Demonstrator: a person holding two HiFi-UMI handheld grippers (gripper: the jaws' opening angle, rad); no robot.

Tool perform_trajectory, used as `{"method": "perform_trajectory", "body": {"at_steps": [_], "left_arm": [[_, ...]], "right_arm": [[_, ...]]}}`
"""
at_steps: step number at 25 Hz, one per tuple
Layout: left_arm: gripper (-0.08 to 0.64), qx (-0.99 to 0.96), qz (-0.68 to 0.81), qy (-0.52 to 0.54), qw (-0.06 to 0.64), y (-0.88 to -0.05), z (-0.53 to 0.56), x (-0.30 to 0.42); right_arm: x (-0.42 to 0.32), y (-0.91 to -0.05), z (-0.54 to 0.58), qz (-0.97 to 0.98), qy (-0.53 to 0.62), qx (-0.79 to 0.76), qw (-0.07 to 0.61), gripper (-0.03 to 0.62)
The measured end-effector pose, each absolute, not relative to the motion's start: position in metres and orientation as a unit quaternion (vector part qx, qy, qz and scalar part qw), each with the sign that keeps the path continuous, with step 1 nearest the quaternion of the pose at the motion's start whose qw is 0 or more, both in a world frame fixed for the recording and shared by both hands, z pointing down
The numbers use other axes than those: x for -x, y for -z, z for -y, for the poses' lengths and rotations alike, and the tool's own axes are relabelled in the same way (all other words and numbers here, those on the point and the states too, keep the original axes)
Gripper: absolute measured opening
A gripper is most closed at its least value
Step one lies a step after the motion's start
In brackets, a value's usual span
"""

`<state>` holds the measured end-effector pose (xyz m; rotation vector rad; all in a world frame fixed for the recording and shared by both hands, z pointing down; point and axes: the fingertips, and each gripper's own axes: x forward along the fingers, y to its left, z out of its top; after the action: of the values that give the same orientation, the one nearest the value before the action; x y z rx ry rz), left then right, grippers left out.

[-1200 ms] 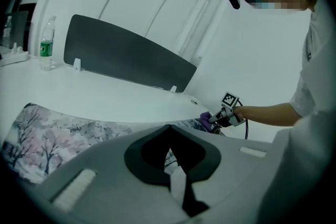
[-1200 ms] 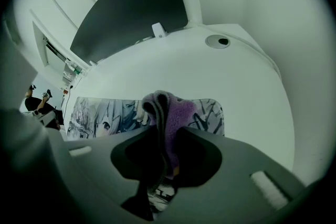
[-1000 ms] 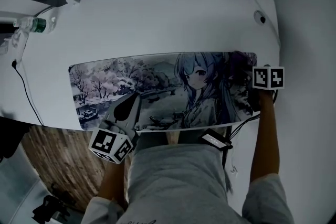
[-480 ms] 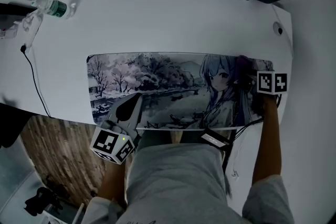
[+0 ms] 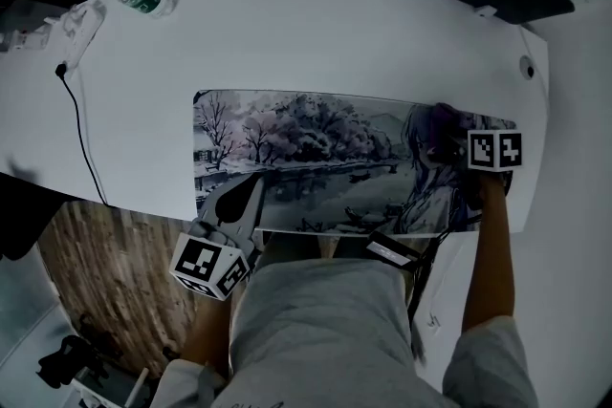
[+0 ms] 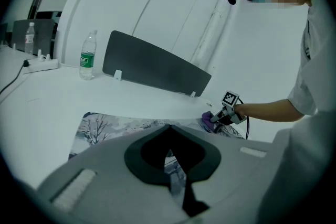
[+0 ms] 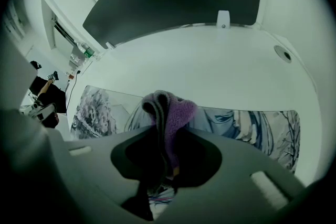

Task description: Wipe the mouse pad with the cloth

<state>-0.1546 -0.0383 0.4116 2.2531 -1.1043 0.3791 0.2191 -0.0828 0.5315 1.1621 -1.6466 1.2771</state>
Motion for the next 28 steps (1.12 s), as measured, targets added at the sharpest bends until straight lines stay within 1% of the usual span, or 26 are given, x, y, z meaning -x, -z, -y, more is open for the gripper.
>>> {"method": "perform_trajectory", "body": {"at_steps": [13,20,28], "left_arm": [[0.015,-0.846,0.429,-0.135,0.288,-0.41,0.044,0.227],[0.015,-0.845,0.429,-0.13,0.291,-0.413,0.043,0.244],[0.015,-0.838,0.439,-0.123,0.299,-0.416,0.042,0.269]], "right_arm": [[-0.126,-0.531,0.097,0.656,-0.498,-0.436,0.364,0.094],[-0.075,-0.532,0.105,0.669,-0.499,-0.421,0.354,0.094],[-0.022,-0.532,0.113,0.686,-0.496,-0.392,0.36,0.094]]}}
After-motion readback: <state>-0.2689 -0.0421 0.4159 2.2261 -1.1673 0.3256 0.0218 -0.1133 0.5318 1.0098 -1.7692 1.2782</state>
